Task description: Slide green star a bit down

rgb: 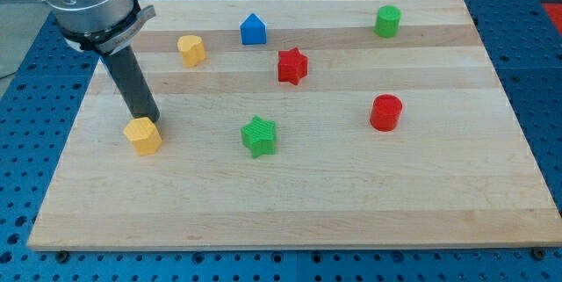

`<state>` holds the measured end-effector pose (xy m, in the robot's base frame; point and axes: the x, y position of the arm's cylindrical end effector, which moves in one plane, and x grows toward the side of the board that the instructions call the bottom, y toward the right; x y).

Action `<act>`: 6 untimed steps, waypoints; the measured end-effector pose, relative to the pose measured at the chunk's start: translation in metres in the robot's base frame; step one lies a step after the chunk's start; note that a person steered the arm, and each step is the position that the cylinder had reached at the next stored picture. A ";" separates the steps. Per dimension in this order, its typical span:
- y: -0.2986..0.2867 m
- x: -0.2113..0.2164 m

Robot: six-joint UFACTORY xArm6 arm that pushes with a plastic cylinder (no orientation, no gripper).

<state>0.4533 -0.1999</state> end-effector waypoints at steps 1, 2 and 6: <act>0.047 -0.014; 0.133 -0.014; 0.211 0.030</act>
